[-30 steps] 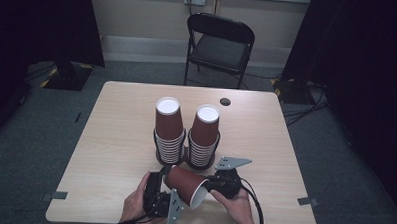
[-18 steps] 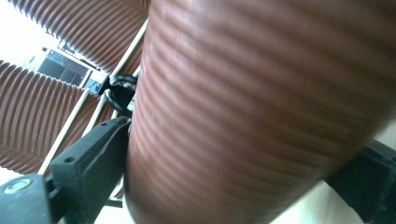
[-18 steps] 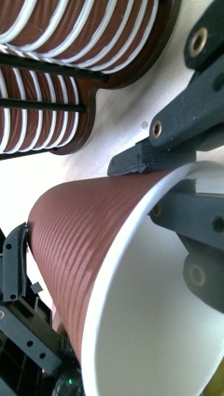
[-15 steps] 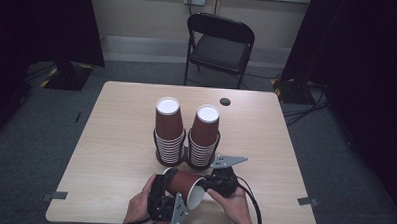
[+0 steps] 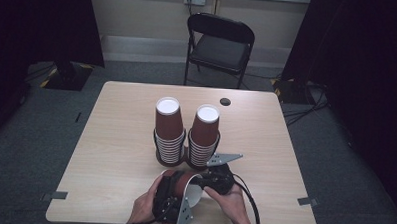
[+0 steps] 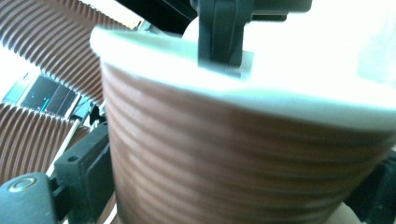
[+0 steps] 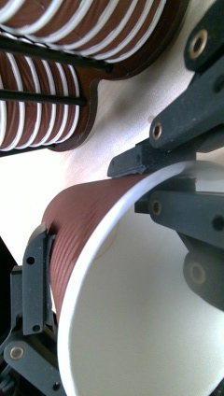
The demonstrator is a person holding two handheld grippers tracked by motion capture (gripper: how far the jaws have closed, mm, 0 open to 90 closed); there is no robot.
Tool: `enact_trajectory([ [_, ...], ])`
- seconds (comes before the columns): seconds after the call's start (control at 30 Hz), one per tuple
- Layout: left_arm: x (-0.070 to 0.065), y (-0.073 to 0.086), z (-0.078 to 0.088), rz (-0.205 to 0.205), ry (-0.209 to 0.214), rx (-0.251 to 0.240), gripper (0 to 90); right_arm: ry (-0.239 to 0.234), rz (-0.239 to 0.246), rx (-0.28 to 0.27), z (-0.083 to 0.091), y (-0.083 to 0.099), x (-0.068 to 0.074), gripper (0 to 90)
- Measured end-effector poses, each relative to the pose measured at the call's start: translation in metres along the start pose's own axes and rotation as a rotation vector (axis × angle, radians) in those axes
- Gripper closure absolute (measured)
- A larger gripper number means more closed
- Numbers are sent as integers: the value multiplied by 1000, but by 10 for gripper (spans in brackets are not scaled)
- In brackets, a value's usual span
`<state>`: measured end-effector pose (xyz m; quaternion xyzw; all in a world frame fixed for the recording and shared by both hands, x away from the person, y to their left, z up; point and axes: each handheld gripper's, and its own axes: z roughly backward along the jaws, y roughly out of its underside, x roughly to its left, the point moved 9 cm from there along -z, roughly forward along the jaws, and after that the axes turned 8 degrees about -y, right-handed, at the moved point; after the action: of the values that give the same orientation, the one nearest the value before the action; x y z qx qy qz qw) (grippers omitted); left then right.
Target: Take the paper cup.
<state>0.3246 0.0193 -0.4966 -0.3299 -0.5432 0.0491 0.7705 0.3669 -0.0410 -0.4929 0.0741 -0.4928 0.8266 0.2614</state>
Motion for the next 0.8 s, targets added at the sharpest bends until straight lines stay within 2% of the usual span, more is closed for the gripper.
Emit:
enact_trajectory([
  [0.27, 0, -6, 0, -4, 4, -10, 77, -2, -4, -1, -3, 0, 0, 873],
  [0.37, 2, -8, 0, 39, 15, -25, 77, -5, -5, -2, -3, 0, 1, 875],
  [0.6, 1, -11, -1, 42, 0, -32, 77, 0, -1, -1, -5, 1, 1, 877],
  [0.77, 3, -10, -3, 43, 6, -28, 88, 7, -7, -11, -4, -1, 0, 871],
  [0.8, 3, -10, -3, 60, 4, -39, 92, 12, -7, -12, -4, -1, -1, 872],
])
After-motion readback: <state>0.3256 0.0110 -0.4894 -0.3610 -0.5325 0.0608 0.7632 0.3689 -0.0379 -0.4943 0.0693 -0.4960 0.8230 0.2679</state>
